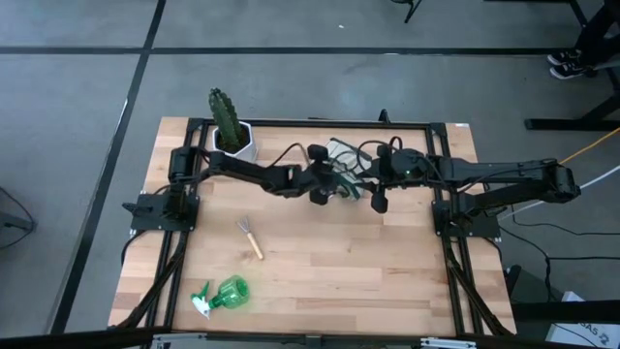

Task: Pick & Place Garden tools in Gardening bag
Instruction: Adjust the gardening bag

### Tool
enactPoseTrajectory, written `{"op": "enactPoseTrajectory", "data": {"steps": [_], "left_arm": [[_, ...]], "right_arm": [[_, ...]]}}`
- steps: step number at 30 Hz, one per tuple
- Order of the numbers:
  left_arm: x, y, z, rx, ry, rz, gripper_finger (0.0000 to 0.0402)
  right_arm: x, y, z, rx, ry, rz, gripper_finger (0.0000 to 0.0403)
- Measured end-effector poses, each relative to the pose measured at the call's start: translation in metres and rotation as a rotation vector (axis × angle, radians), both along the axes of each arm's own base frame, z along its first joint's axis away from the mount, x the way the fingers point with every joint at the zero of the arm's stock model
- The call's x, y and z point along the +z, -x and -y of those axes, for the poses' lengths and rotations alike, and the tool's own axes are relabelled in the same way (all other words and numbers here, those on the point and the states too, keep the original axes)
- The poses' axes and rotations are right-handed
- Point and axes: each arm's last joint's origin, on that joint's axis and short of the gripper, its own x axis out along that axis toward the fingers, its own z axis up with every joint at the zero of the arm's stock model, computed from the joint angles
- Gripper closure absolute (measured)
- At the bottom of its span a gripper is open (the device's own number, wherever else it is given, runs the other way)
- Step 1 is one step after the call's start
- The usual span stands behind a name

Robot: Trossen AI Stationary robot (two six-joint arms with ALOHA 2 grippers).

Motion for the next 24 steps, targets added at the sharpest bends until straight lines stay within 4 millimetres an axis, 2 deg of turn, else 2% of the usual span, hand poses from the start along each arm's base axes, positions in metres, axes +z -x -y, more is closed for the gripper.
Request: {"op": "enactPoseTrajectory", "data": {"steps": [7,11,15,18,24], "left_arm": [[0.048,-0.006,-0.005,0.025,0.069,0.018,0.0398],[0.081,0.006,-0.004,0.035,0.101,0.090,0.0399],[0.107,0.026,-0.014,0.041,0.258,0.167,0.0399],[0.119,0.042,-0.022,0.066,0.402,0.192,0.0399],[0.125,0.067,-0.031,0.144,0.578,0.142,0.0399]], "right_arm": [[0.013,0.007,-0.001,0.008,0.004,0.037,0.0282],[0.020,0.018,-0.002,0.016,0.015,0.040,0.0282],[0.025,0.029,-0.003,0.022,0.025,0.047,0.0282],[0.028,0.034,-0.004,0.024,0.028,0.053,0.0282],[0.027,0.036,-0.006,0.071,0.001,0.045,0.0282]]}}
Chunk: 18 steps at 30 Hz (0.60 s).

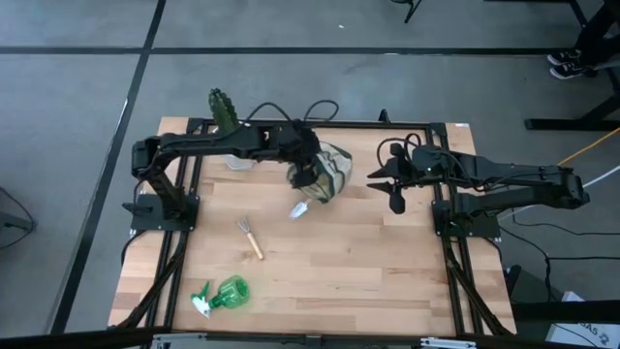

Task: Pick & Place Garden tools in Gardening bag
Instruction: Adjust the gardening bag

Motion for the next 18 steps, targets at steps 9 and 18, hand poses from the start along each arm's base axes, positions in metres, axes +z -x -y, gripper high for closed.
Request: {"op": "enactPoseTrajectory", "data": {"steps": [9,18], "left_arm": [[-0.007,-0.001,-0.006,0.030,0.004,-0.018,0.0399],[-0.026,-0.003,-0.001,0.064,0.009,-0.064,0.0399]], "right_arm": [[-0.007,-0.020,0.002,0.018,0.035,0.011,0.0282],[-0.028,-0.042,0.004,0.045,0.039,-0.074,0.0250]]}}
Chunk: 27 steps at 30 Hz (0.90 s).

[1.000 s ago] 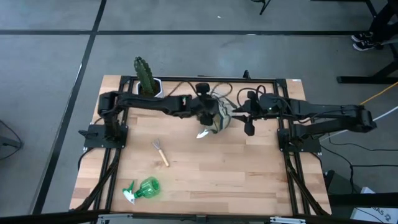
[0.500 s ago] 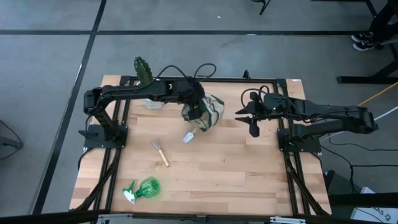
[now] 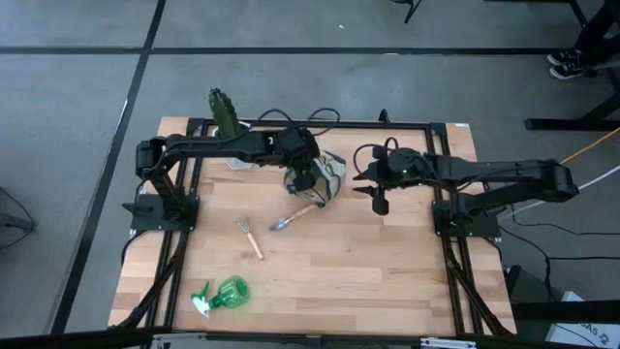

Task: Pick & Place Garden tools in Gardening bag
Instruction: Adjust the gardening bag

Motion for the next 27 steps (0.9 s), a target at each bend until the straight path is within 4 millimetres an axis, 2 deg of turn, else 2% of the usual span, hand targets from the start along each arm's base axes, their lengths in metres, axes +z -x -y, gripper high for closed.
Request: {"op": "enactPoseTrajectory", "data": {"steps": [5,10,13,20,23,27], "left_arm": [[0.001,-0.002,-0.002,0.026,0.002,0.035,0.0399],[0.002,-0.003,-0.003,0.027,0.001,0.043,0.0399],[0.002,-0.003,-0.003,0.027,0.000,0.047,0.0399],[0.002,-0.002,-0.005,0.032,0.002,0.049,0.0399],[0.002,-0.002,-0.007,0.036,0.006,0.050,0.0399],[0.003,-0.002,-0.008,0.022,0.040,0.065,0.0399]], "right_arm": [[-0.008,-0.018,0.000,0.080,0.018,0.032,0.0200],[-0.022,-0.029,-0.007,0.309,0.294,-0.010,0.0173],[-0.028,-0.036,-0.015,0.430,0.436,-0.007,0.0174],[-0.034,-0.051,-0.034,0.475,0.707,0.021,0.0197],[-0.036,-0.055,-0.035,0.467,0.752,0.002,0.0209],[-0.027,-0.071,-0.033,0.459,0.743,-0.119,0.0222]]}}
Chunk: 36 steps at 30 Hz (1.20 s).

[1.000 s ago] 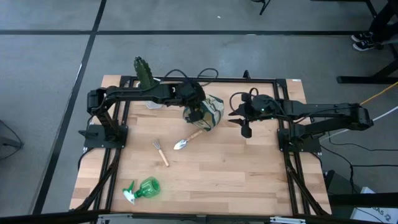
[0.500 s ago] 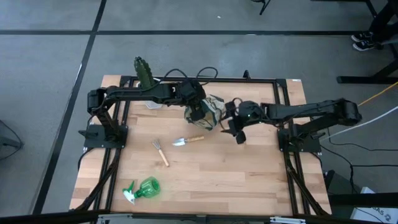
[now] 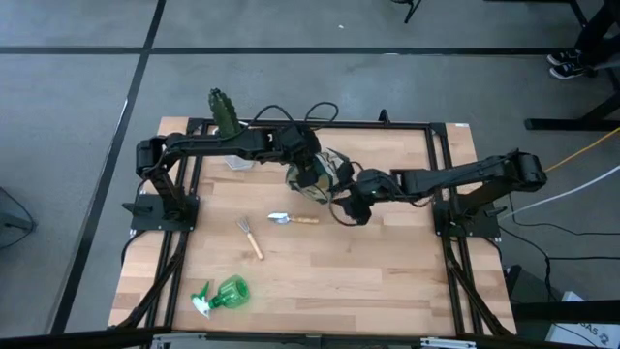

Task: Pick & Place Garden tools in Gardening bag
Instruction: Adjust the gardening bag

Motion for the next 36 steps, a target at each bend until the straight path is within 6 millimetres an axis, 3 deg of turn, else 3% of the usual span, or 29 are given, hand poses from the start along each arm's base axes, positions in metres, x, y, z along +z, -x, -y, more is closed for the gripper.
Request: {"op": "enactPoseTrajectory", "data": {"steps": [6,13,22,36], "left_arm": [[0.000,0.001,-0.004,-0.014,0.053,0.014,0.0398],[-0.003,0.005,-0.005,-0.038,0.099,-0.027,0.0398],[-0.006,0.008,-0.004,-0.052,0.101,-0.073,0.0398],[-0.002,0.009,-0.002,-0.089,0.121,-0.045,0.0398]], "right_arm": [[0.003,-0.031,0.000,-0.019,0.003,-0.219,0.0229],[-0.003,-0.050,-0.002,-0.020,0.026,-0.428,0.0229],[0.023,-0.050,-0.004,-0.052,0.146,-0.531,0.0229],[0.024,-0.049,-0.002,0.070,0.350,-0.580,0.0228]]}}
